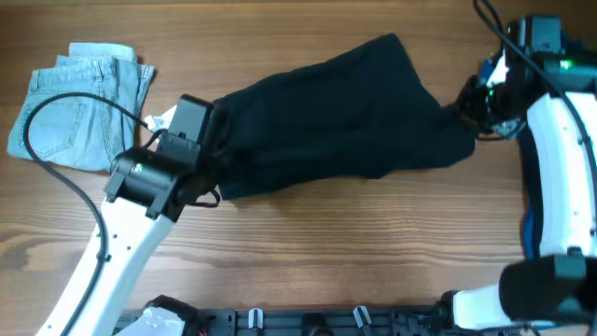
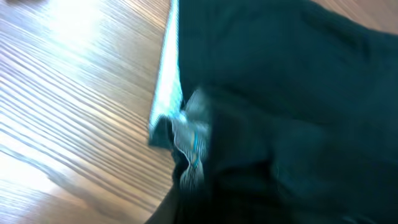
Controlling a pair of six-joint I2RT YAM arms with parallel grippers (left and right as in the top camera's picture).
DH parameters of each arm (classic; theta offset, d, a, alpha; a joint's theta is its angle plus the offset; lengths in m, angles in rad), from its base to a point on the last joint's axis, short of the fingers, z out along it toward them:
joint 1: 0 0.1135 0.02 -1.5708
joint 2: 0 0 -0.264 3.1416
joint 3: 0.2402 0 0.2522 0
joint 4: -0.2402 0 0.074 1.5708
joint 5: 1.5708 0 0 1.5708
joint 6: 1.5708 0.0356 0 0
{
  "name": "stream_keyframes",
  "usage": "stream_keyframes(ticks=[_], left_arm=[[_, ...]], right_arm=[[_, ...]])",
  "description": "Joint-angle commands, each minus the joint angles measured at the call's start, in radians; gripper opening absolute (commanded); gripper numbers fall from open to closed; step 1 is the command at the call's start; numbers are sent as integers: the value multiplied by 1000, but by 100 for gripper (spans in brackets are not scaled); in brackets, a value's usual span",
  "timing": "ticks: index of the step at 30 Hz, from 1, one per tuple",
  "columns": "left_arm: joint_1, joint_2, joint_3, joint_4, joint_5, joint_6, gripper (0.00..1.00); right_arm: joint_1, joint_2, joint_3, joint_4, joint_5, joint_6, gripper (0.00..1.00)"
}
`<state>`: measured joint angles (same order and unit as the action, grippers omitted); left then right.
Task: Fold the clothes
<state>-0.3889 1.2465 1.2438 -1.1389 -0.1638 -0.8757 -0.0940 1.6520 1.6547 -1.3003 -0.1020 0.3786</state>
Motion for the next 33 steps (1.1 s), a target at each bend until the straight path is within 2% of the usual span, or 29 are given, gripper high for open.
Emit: stream_keyframes(ticks=[1, 7, 14, 19, 25, 27, 31, 33], left_arm=[[63, 54, 16, 26, -148, 9, 13], [165, 195, 16, 109, -148, 9, 8], [169, 308, 16, 251, -147, 9, 4], [169, 320, 16, 266, -131, 9, 4], [169, 368, 16, 307, -80, 9, 11], [169, 382, 16, 356, -70, 40, 16], [169, 445, 16, 575, 195, 402, 64], [172, 499, 16, 617, 227, 505, 65]], right_arm=[[-5, 92, 70, 50, 4, -73, 4], [93, 159, 69, 283, 8, -88, 4], [207, 260, 69, 497, 87, -61, 4], [218, 425, 69, 641, 79, -8, 4], [238, 518, 65, 834, 79, -9, 4], [244, 531, 64, 868, 79, 0, 4], [249, 537, 53, 868, 79, 17, 4], [249, 537, 53, 854, 79, 15, 4]])
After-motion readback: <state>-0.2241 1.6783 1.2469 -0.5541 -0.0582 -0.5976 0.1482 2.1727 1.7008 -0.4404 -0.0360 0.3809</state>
